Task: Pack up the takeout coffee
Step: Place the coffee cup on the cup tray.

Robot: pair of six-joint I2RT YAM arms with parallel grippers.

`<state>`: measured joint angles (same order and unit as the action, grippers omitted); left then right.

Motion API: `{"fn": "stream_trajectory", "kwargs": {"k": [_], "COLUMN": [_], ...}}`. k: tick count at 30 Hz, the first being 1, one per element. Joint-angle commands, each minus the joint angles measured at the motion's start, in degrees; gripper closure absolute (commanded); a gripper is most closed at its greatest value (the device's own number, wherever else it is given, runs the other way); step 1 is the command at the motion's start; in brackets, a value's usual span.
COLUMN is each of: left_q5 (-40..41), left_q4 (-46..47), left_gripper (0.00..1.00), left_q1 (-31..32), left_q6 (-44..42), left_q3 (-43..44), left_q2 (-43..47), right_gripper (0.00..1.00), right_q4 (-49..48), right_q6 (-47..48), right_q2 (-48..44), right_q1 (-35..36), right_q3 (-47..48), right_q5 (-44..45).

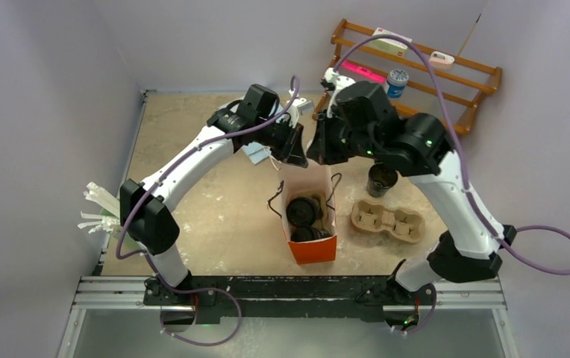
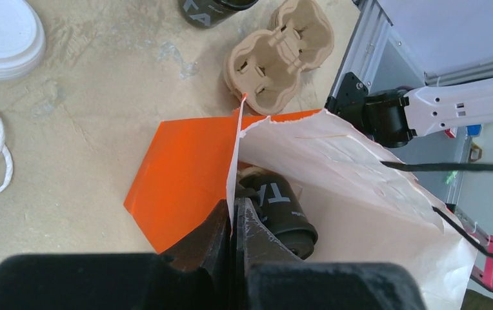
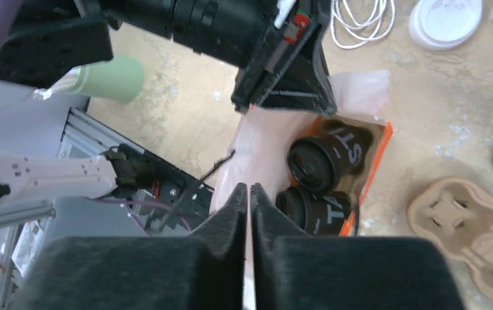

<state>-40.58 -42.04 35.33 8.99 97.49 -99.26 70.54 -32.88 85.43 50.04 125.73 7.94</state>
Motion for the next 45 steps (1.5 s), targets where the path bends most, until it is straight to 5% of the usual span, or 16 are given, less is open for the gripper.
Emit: {"fn": "stream_trajectory", "kwargs": {"k": [1, 11, 16, 22, 32, 41, 45], "left_q5": [-1.7, -3.8, -1.2, -0.1, -3.9, -6.5, -5.9], "left_q4": [1.5, 3.5, 4.4, 6.8, 8.1, 6.3, 4.0], "left_gripper": [1.0, 1.0, 1.0, 1.0, 1.0, 1.0, 1.0], "left_q1": [0.1, 0.2, 0.2, 0.2, 0.2, 0.1, 0.1], "left_q6": [-0.5, 4.0, 4.1, 5.2, 7.5, 7.5, 7.0], "left_q3": [-0.9, -4.6, -4.0, -0.4, 0.3, 2.7, 4.2], "left_q2": [1.9, 3.9, 3.6, 1.6, -1.2, -3.9, -4.6], "right_gripper": [1.0, 1.0, 1.0, 1.0, 1.0, 1.0, 0.87], "right_q4": [-7.4, -22.5, -28.1, -33.5, -38.1, -32.5, -29.6], "right_q6": [2.3, 3.0, 4.5, 6.0, 8.6, 12.0, 14.0], "right_q2": [1.7, -6.3, -7.2, -8.0, -8.1, -4.8, -5.7], "right_q1": [0.8, 2.7, 3.0, 3.4, 3.2, 2.4, 2.3], "right_q3": [-7.2, -38.2, -45.7, -51.1, -58.6, -52.5, -50.6], "right_q5": [-1.2, 4.3, 6.6, 12.9, 9.1, 4.2, 2.7]}}
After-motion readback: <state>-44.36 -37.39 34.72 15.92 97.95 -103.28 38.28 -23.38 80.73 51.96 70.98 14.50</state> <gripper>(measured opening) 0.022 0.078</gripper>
